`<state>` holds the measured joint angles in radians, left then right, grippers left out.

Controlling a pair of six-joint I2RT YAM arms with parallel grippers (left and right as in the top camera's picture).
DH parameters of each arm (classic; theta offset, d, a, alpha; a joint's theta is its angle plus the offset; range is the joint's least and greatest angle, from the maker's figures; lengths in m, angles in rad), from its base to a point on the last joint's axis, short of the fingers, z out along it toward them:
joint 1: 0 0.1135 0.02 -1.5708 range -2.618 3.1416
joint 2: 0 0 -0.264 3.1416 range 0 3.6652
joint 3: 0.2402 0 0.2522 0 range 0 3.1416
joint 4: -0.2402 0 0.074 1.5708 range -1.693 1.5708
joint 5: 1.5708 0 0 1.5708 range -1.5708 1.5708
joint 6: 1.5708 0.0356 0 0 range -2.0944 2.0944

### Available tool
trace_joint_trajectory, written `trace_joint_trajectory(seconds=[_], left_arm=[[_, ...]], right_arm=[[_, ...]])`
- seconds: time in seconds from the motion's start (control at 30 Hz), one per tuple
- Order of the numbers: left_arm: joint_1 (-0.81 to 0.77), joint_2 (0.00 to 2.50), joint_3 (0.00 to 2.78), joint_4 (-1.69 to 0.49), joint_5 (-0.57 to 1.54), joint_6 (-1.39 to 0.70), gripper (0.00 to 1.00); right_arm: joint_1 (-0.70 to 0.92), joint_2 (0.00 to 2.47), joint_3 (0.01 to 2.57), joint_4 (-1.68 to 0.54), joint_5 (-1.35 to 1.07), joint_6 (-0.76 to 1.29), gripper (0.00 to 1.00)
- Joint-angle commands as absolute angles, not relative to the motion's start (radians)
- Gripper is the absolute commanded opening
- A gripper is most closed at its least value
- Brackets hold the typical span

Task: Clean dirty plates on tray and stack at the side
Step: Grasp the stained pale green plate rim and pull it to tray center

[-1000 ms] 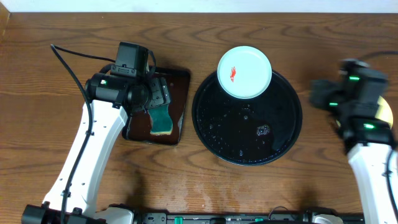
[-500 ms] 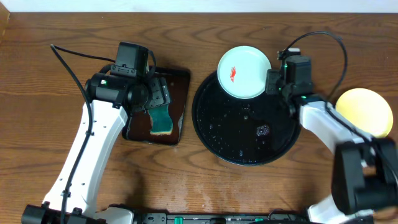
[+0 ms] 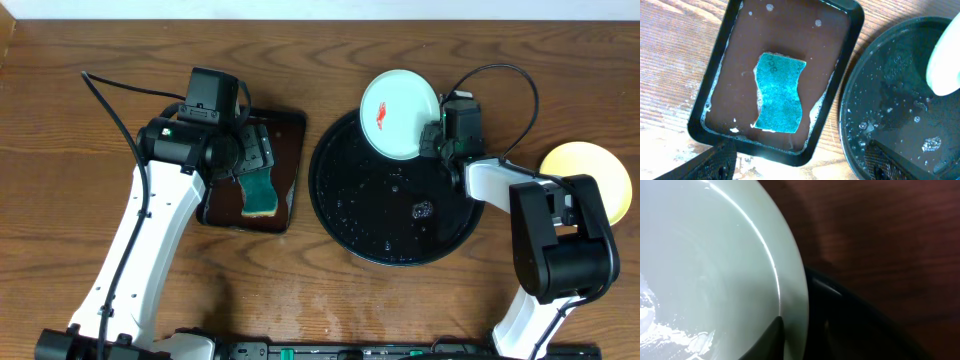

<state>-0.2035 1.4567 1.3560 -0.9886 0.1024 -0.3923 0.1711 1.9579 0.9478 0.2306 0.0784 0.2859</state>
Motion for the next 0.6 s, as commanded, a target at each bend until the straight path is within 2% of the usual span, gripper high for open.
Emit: trace_joint_trajectory(seconds=[0.0, 0.2, 0.37, 0.57], left_arm=[[-0.199, 1.452, 1.361, -0.992, 0.101, -0.389, 0.82], [-0.199, 1.452, 1.361, -0.992, 0.101, -0.389, 0.82], [-0.199, 1.452, 1.361, -0.992, 0.101, -0.389, 0.82], [-0.199, 1.452, 1.361, -0.992, 0.101, -0.389, 0.82]], right_arm=[[0.167, 1.97, 0.949, 0.21, 0.092, 0.344, 0.01], [0.171, 1.818, 0.949, 0.05, 0.092, 0.344, 0.01], [0.172, 1.637, 0.949, -0.2, 0.068, 0.345, 0.01], [0.192, 1.546, 0.949, -0.479, 0.055, 0.41, 0.01]])
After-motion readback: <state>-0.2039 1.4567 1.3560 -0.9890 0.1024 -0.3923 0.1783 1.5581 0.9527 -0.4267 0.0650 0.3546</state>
